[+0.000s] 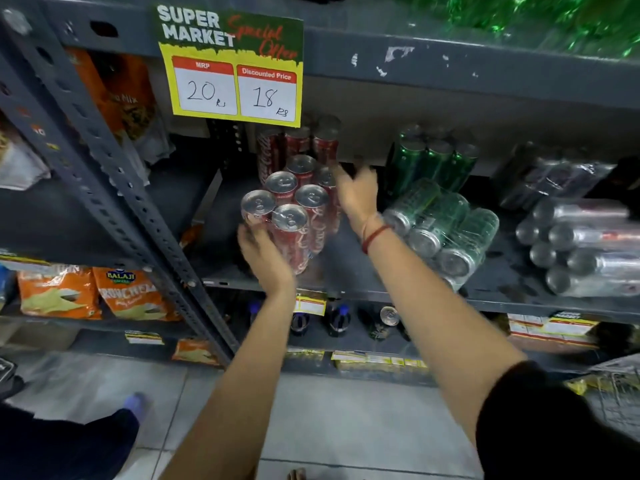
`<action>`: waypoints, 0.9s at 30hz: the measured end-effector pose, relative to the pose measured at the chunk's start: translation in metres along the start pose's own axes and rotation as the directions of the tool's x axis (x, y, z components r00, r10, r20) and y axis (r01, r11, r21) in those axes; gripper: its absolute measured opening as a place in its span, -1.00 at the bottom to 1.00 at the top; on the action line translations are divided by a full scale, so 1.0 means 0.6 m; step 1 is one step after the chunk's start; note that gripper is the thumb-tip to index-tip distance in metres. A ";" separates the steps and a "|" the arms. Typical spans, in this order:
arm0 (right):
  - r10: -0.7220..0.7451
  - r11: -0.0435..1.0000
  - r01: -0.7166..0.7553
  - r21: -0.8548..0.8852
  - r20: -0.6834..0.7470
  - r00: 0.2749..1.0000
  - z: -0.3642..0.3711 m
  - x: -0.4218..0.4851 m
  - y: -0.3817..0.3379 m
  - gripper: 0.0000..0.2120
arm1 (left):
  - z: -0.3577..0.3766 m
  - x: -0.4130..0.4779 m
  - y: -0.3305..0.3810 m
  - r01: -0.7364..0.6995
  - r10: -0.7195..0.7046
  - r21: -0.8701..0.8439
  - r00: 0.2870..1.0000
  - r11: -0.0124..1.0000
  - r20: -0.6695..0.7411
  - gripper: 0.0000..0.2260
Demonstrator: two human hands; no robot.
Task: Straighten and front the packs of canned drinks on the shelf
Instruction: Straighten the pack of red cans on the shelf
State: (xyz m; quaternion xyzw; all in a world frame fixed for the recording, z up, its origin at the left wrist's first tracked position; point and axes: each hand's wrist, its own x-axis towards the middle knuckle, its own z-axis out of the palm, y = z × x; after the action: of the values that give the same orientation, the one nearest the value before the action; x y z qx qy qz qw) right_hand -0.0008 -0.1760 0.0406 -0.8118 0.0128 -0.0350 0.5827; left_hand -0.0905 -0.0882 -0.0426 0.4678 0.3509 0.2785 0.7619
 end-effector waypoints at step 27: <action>-0.204 0.974 0.186 -0.126 -0.153 0.967 -0.021 -0.089 0.070 -0.56 | -0.011 0.086 0.079 -0.339 0.295 0.496 0.941 0.800 0.168 -0.57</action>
State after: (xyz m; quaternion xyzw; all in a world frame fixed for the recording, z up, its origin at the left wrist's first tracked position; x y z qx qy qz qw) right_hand -0.0543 -0.1983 0.0024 -0.8345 -0.0171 -0.1585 0.5274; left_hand -0.0697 -0.0266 -0.0158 0.7183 0.2979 0.2776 0.5641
